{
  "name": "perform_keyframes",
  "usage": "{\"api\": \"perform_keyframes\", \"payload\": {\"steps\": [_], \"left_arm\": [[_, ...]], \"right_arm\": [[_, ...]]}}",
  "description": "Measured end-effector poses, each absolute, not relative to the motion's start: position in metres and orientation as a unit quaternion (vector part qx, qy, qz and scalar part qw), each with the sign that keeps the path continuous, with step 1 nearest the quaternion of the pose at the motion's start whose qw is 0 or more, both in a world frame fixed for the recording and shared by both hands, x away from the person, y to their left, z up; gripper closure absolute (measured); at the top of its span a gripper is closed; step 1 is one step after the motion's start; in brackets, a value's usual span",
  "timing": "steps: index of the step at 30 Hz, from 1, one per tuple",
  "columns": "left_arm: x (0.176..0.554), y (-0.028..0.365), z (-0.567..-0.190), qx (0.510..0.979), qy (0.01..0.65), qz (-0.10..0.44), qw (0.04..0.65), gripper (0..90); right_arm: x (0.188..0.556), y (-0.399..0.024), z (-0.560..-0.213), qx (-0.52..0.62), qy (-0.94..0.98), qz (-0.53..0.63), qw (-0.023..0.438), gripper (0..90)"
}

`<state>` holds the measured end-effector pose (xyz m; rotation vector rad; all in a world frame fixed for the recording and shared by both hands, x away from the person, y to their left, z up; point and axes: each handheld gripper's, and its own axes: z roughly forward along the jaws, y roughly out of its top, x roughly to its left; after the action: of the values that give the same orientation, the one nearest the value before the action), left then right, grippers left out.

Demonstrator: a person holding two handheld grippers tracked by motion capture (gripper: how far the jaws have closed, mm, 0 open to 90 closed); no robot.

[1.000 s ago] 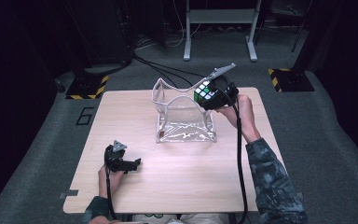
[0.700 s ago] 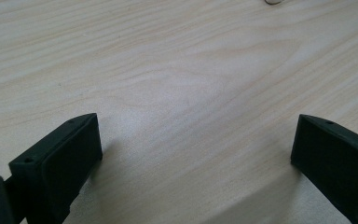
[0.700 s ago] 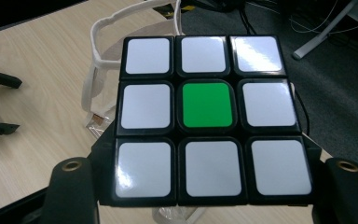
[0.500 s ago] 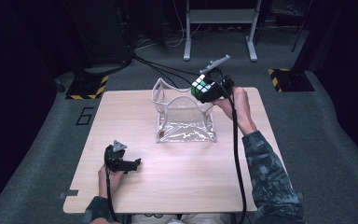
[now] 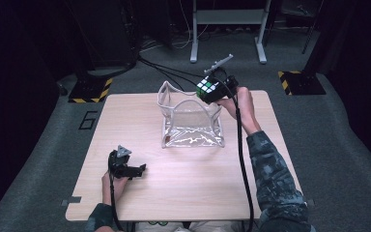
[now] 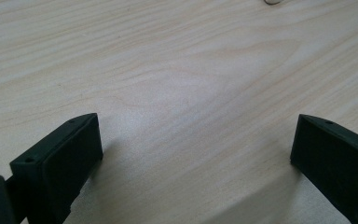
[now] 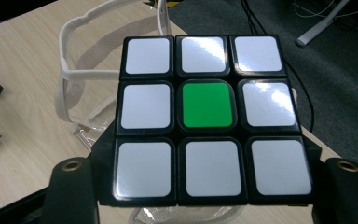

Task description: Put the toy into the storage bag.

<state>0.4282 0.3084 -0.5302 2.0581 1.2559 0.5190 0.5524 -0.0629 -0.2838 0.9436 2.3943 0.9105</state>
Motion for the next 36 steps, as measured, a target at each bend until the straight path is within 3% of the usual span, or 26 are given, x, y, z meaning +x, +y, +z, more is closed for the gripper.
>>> {"api": "perform_keyframes", "payload": {"steps": [36], "left_arm": [[0.428, 0.308, -0.53, 0.787, 0.481, 0.198, 0.332, 1.8]], "right_arm": [[0.591, -0.059, -0.326, 0.379, 0.863, 0.282, 0.181, 33.3]]}}
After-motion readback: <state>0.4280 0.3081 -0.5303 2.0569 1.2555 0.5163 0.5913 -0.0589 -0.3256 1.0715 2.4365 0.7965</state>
